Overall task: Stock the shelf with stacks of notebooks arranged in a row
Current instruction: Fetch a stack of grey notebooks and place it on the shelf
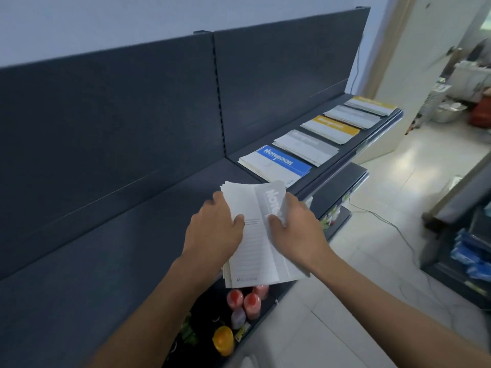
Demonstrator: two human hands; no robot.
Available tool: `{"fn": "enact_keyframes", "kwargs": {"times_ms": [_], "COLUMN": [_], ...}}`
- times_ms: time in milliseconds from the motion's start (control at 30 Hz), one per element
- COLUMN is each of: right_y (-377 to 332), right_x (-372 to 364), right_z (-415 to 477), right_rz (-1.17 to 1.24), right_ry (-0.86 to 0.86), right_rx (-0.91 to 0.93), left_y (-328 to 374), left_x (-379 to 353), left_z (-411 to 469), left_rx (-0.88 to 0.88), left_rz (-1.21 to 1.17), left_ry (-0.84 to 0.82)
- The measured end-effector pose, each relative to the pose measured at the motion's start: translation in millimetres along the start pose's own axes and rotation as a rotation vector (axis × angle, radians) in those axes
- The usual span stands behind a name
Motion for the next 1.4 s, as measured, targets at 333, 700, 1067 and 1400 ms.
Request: {"fn": "enact_keyframes", "kwargs": {"times_ms": [333, 700, 1067, 1400], "right_y": [44.6, 122.8, 222.4, 244.4], "right_x": [37.0, 97.1, 152.9, 152.2], "right_z": [92.4, 163.6, 248.3, 326.4], "right_rz": [-0.059, -0.004, 0.000, -0.015], "right_ry": [0.041, 0.109, 0.045, -0.126], "right_rx": [-0.074, -0.150, -0.111, -0.012], "left_y": [54.9, 153.6, 254.6, 274.3], "left_x": [-41.7, -90.6, -141.5, -161.5], "left_z": [105.0, 185.5, 230.8, 278.2], "left_rx": [-0.034, -0.112, 0.010, 0.129], "left_rz": [-0.070, -0.053, -0.007, -0.003], "left_ry": [-0.058, -0.102, -0.110, -0.045]}}
Point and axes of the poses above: each hand's wrist, its own z-axis towards the middle knuckle, its own x-axis out of the back of the hand, y = z × x, the point moved 7 cm from there along z, towards the middle knuckle, and after that the axes turned 4 degrees about z, right-handed, at the moved point
